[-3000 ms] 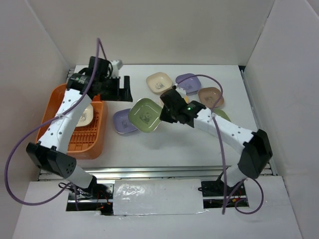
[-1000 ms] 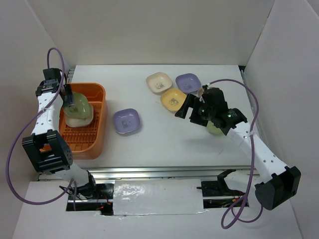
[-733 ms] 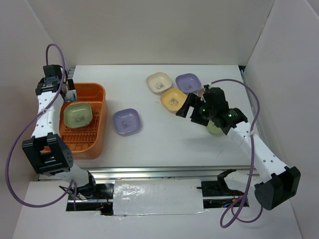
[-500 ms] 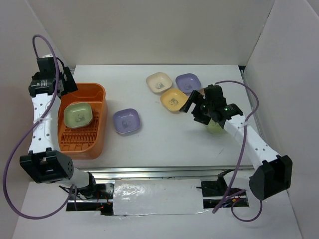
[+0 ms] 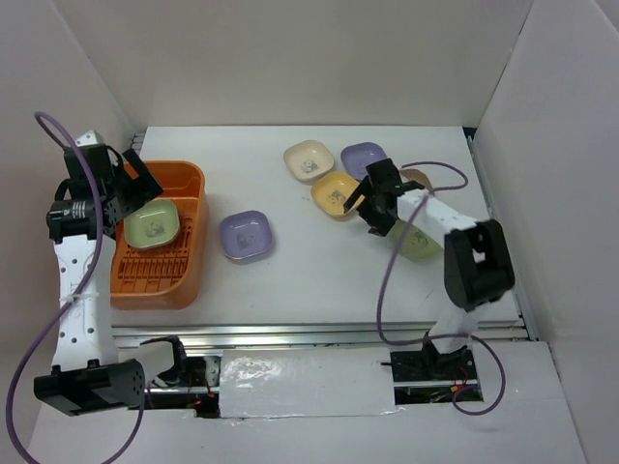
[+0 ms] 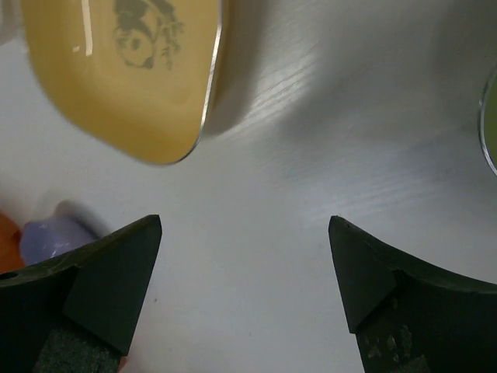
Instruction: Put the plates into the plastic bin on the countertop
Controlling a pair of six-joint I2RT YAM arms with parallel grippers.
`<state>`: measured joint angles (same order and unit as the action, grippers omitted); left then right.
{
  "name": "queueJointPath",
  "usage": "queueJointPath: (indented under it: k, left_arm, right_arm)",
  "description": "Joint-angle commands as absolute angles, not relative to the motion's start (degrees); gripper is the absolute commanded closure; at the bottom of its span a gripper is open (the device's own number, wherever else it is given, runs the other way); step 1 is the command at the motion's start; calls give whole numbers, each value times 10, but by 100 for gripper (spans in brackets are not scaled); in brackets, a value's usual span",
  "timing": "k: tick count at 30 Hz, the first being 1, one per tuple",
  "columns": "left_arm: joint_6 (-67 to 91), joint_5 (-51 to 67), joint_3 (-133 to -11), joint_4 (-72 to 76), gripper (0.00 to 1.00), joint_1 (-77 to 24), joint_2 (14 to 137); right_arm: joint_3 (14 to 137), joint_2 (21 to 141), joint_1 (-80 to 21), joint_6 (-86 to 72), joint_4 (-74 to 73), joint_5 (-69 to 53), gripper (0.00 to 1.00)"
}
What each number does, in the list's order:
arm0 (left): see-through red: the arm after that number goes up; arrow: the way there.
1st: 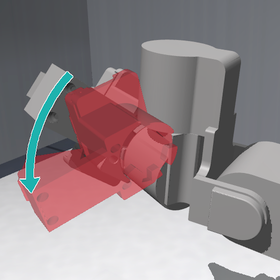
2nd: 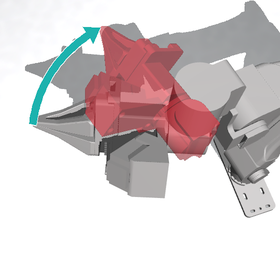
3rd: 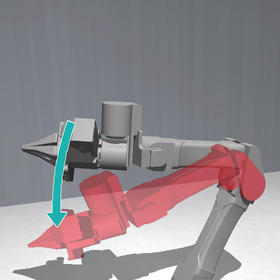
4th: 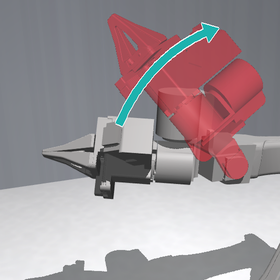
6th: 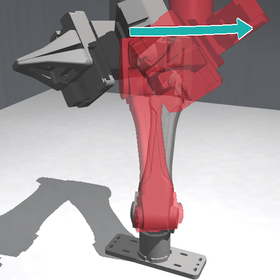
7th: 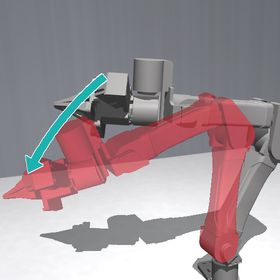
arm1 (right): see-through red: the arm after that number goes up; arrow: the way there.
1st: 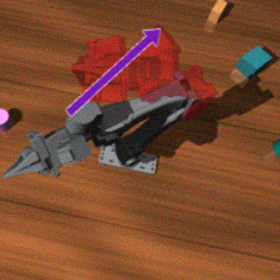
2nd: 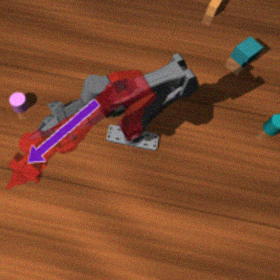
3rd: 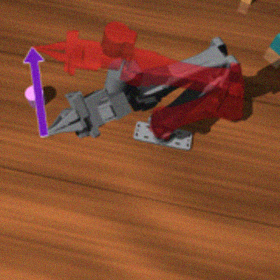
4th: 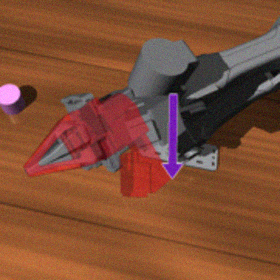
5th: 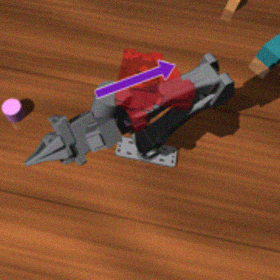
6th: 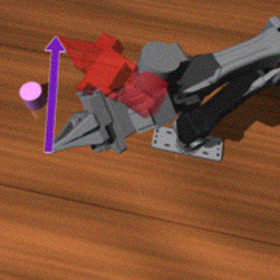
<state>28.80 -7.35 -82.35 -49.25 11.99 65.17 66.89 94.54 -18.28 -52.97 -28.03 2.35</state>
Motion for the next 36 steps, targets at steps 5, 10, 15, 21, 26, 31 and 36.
queueJointPath:
  k: [5,10,15,21,26,31,36]
  left_arm:
    - [276,-162,-810,-522,1,18,589]
    - [265,-139,-789,-512,1,5,563]
    - [248,-109,-782,-506,1,-17,562]
    - [233,-113,-784,-506,1,-42,566]
    - [229,-102,-793,-510,1,-54,576]
    - [228,-120,-800,-519,1,-65,577]
    - [236,-132,-833,-556,2,-66,614]
  right_arm:
    - [779,1095,-191,-552,-274,62,7]
    - [802,1130,-189,-557,-266,55,11]
    - [767,1086,-196,-592,-249,49,14]
    - [747,1064,-201,-628,-211,63,12]
    - [840,1137,-196,-651,-256,64,14]
    - [934,1220,-183,-678,-336,59,19]
    - [968,1243,-191,-679,-394,67,30]
